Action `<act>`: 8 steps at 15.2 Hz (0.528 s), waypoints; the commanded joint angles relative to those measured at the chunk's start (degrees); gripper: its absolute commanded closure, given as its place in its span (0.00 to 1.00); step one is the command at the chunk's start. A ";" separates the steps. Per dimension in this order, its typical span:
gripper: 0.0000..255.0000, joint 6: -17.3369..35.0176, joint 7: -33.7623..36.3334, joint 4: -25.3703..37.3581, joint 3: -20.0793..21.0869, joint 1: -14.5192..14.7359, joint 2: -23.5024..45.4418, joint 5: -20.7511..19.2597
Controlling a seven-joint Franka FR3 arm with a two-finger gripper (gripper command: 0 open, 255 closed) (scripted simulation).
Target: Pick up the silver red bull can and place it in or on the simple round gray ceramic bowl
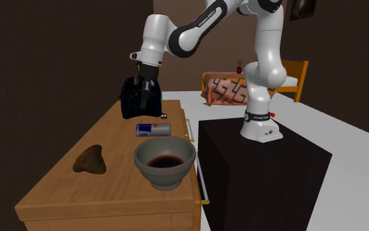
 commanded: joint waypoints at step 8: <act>0.00 -9.02 4.51 4.01 0.31 0.64 7.35 -0.24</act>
